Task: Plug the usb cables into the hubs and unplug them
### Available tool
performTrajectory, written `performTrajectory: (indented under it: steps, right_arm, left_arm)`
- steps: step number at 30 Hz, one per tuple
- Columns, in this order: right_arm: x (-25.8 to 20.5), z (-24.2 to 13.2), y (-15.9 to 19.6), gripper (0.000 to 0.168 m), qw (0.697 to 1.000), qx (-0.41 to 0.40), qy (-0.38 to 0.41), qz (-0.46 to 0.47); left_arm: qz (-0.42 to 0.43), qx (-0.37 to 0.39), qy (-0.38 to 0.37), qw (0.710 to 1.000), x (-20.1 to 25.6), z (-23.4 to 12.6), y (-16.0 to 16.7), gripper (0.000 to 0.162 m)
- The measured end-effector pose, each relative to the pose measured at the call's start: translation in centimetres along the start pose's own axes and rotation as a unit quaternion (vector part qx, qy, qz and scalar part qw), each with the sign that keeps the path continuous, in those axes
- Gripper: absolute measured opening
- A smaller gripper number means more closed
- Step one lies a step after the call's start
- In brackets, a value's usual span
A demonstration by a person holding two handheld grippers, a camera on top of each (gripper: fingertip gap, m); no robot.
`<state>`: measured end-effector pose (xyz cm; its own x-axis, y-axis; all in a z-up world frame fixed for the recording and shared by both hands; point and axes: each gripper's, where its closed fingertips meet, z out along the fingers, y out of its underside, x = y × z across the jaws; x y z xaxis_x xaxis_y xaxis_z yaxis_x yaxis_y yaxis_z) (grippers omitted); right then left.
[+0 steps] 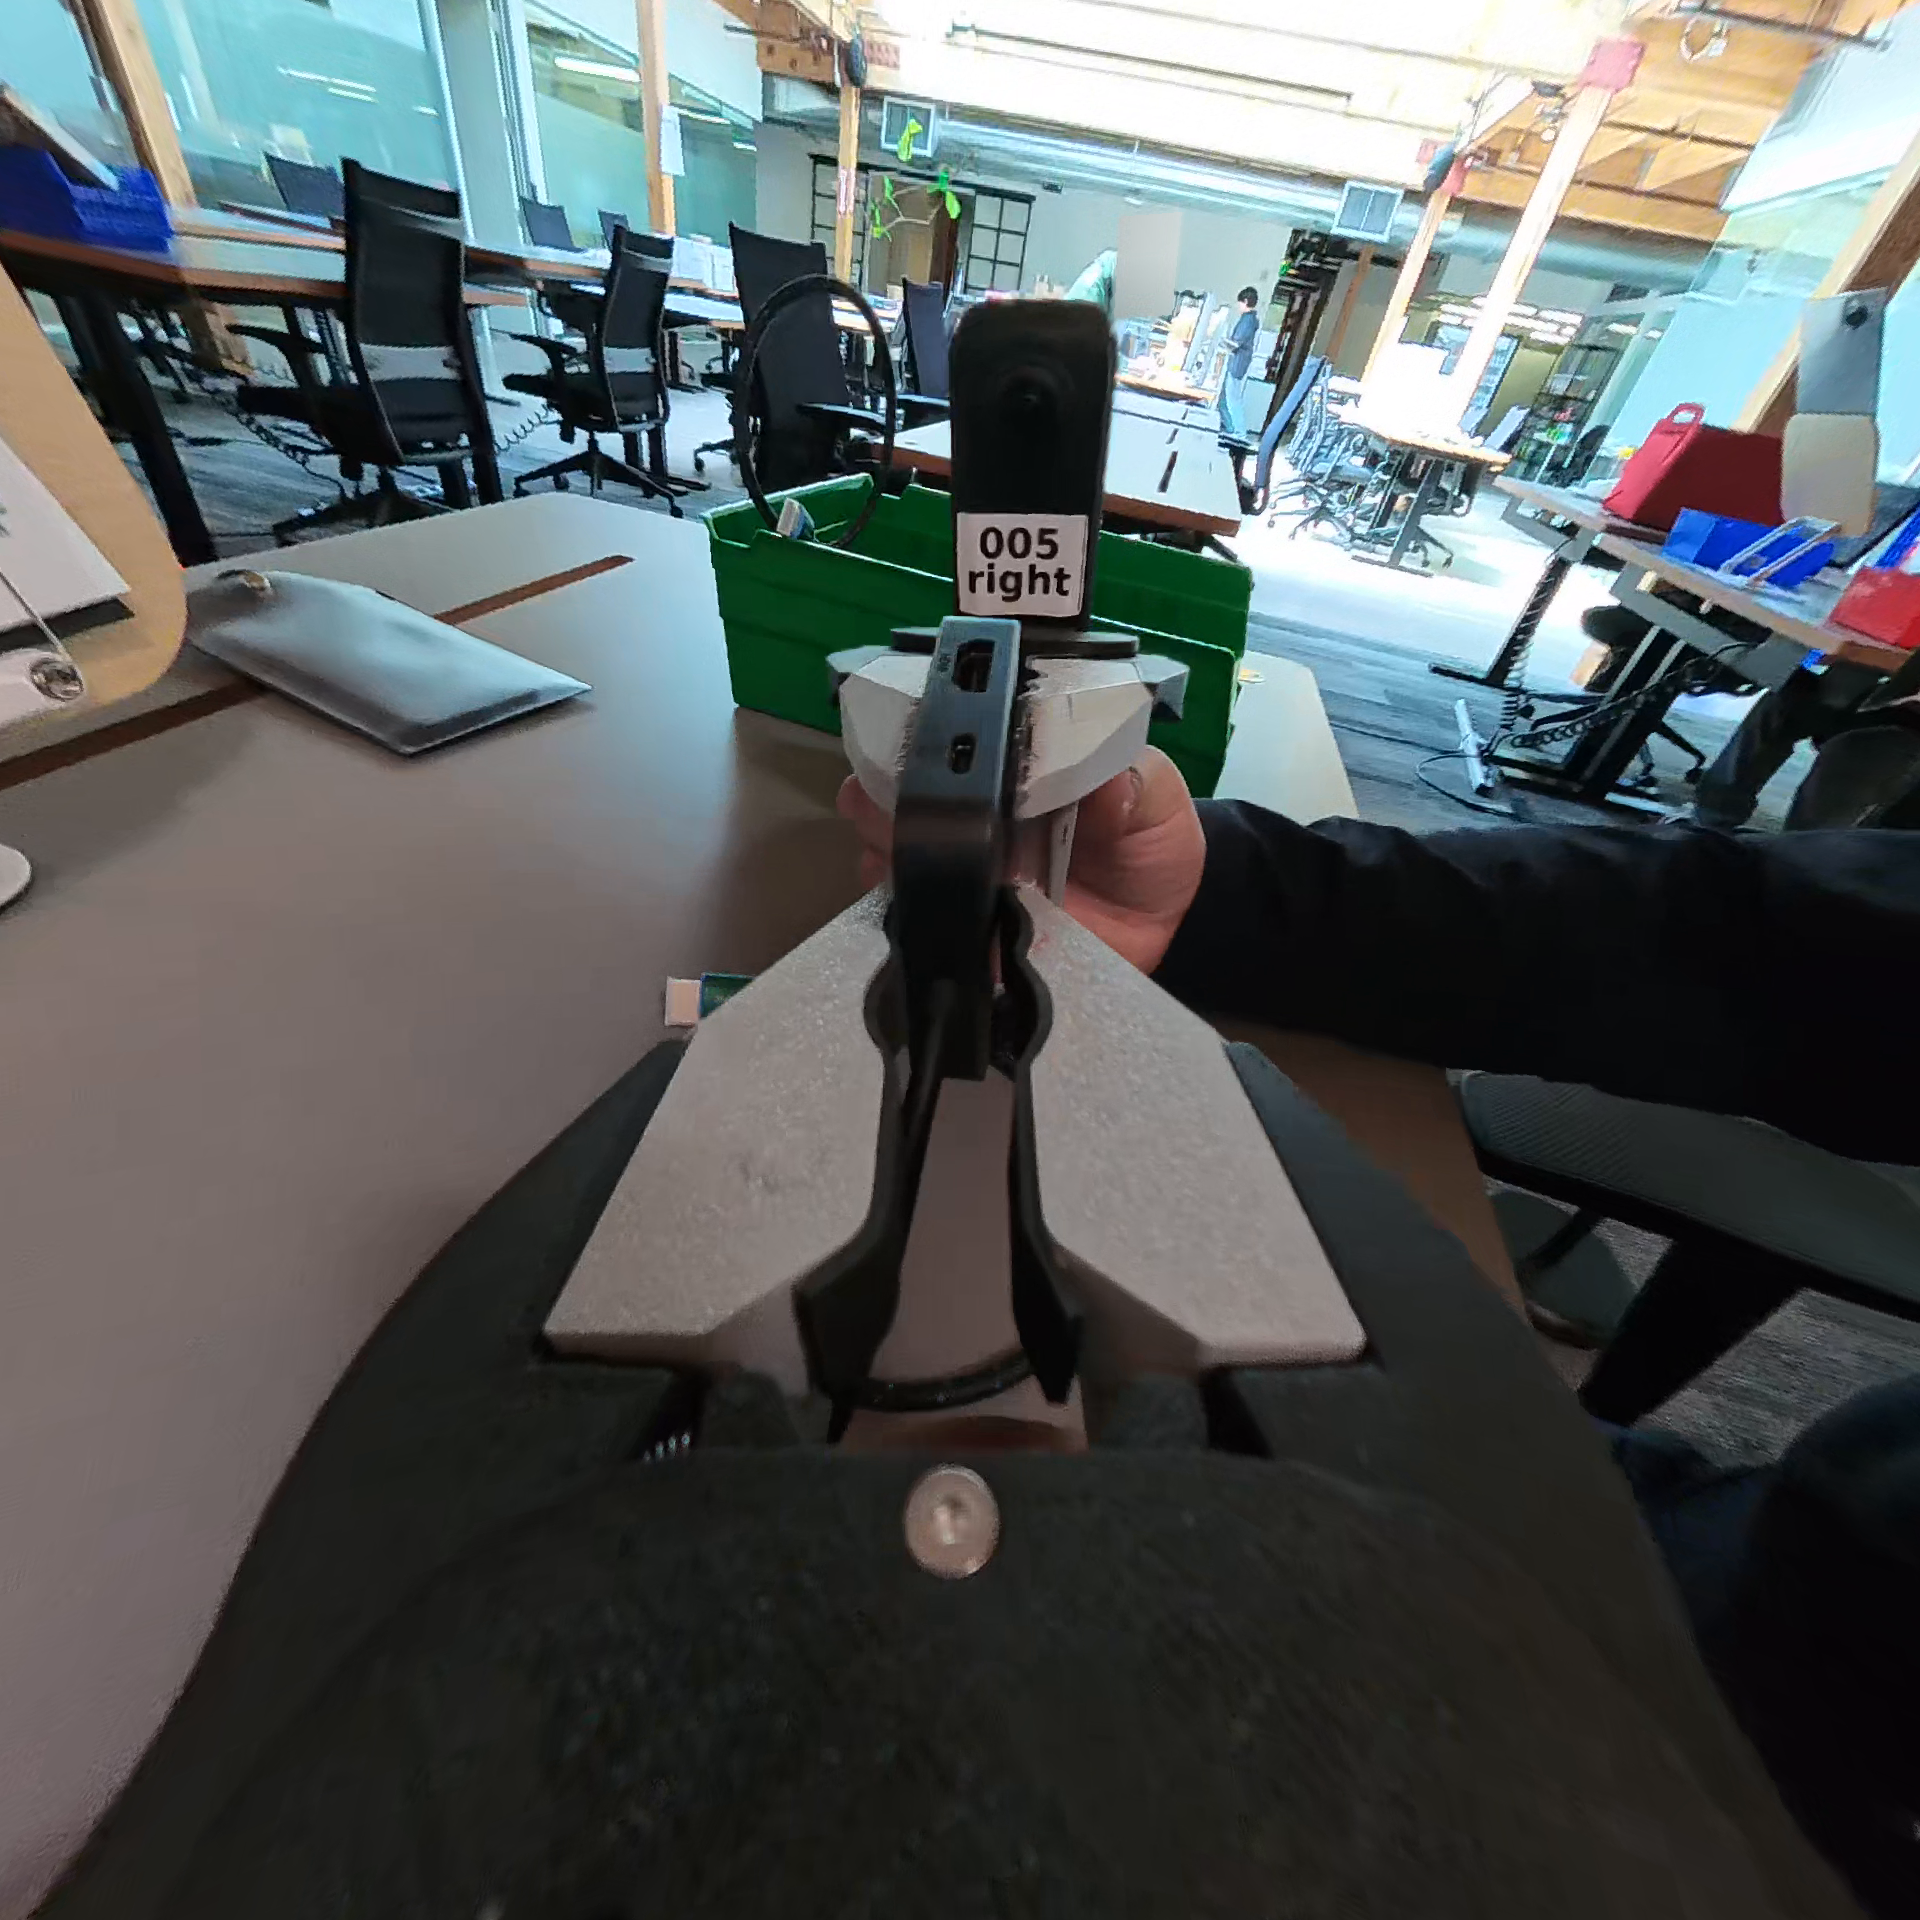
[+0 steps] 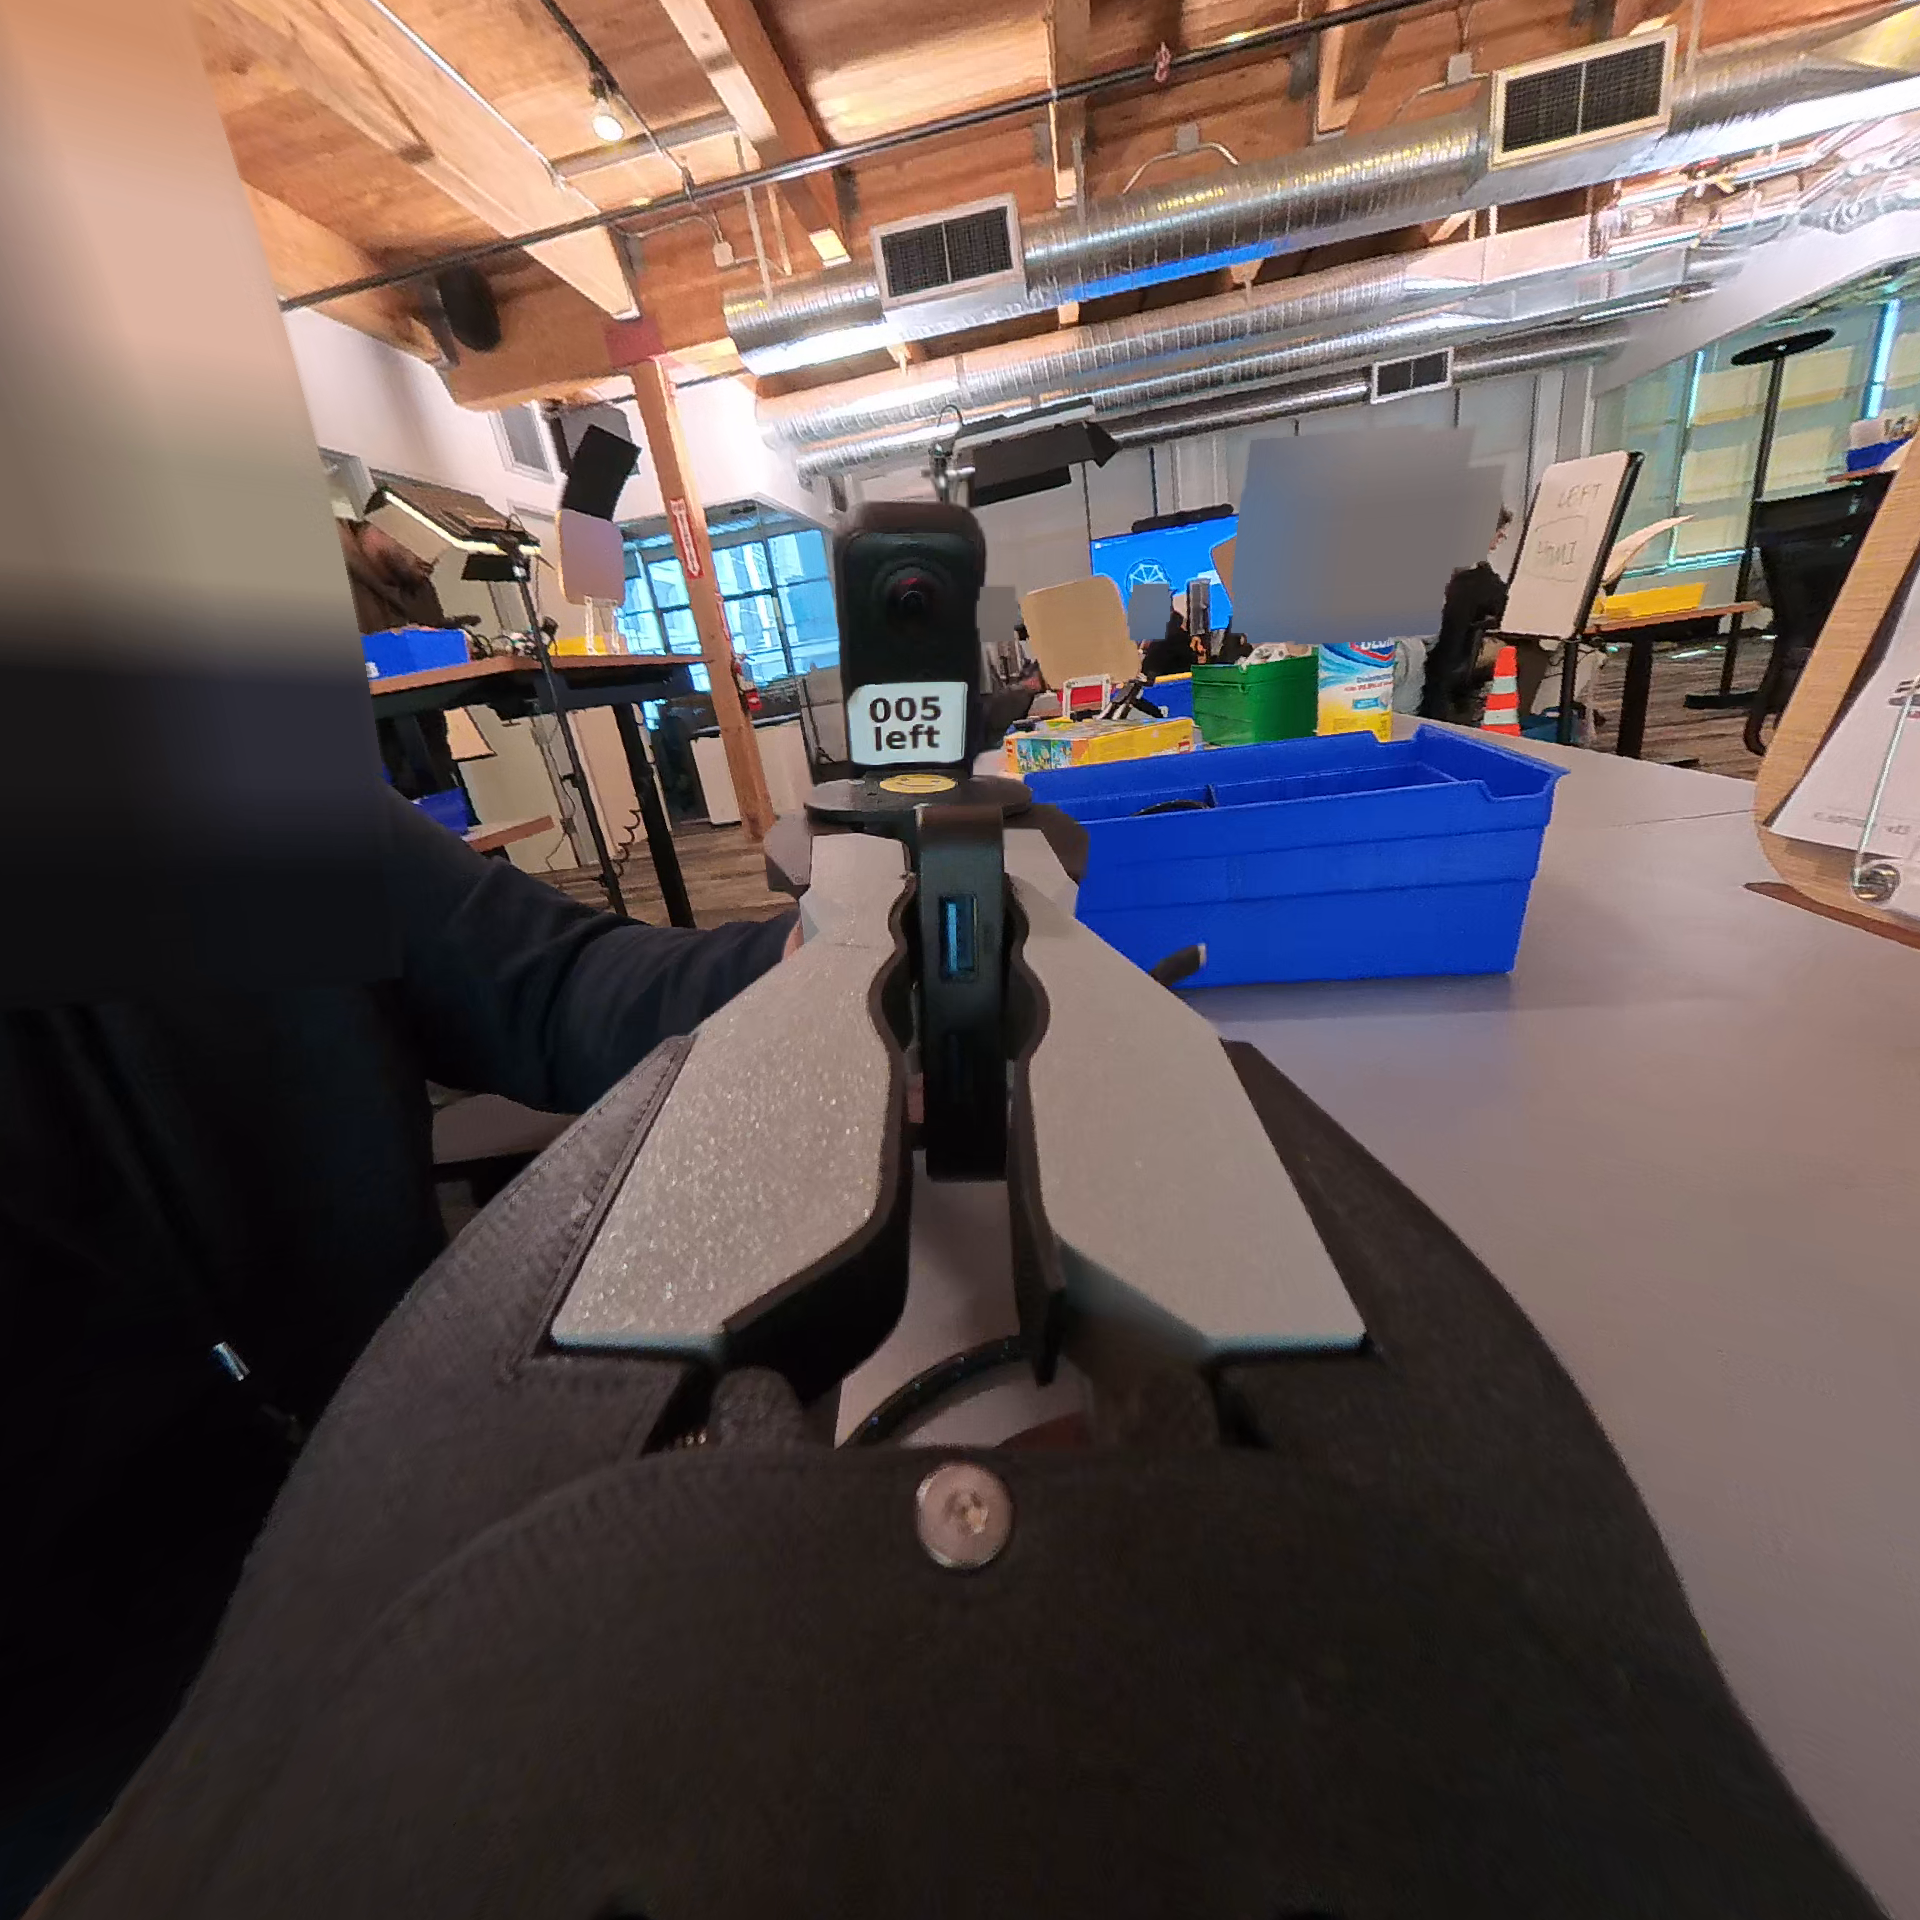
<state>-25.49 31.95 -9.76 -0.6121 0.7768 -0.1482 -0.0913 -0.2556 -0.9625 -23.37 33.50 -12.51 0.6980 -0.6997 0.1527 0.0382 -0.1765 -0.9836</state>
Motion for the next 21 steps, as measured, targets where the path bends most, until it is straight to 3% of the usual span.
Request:
performTrajectory:
  steps: [5, 8, 10, 15, 19, 21]
  right_arm:
    - [-0.3, -0.1, 0.5, 0.013, 0.999, -0.03, -0.015, 0.014]
    - [1.7, -0.9, 4.1, 0.023, 0.978, -0.189, 0.077, -0.053]
    - [2.2, -1.4, 5.7, 0.023, 0.952, -0.258, 0.112, -0.123]
    - [1.5, -1.6, 6.2, 0.017, 0.928, -0.315, 0.109, -0.165]
    - [0.9, -1.6, 8.0, 0.011, 0.894, -0.39, 0.085, -0.206]
    - [0.7, -1.3, 8.0, 0.01, 0.897, -0.378, 0.079, -0.216]
  left_arm:
    - [0.051, -0.039, -0.02, 0.998, 0.1, -0.2, 0.5, 0.01]
    - [0.191, -0.148, -0.119, 0.963, -2.1, -0.5, 3.1, 0.012]
    - [0.23, -0.204, -0.14, 0.941, -2.6, -0.5, 4.9, 0.011]
    - [0.223, -0.211, -0.099, 0.947, -1.9, -0.8, 5.2, 0.012]
    - [0.243, -0.256, -0.066, 0.933, -1.4, -1.5, 6.8, 0.012]
    - [0.234, -0.253, -0.057, 0.937, -1.3, -1.7, 6.7, 0.012]
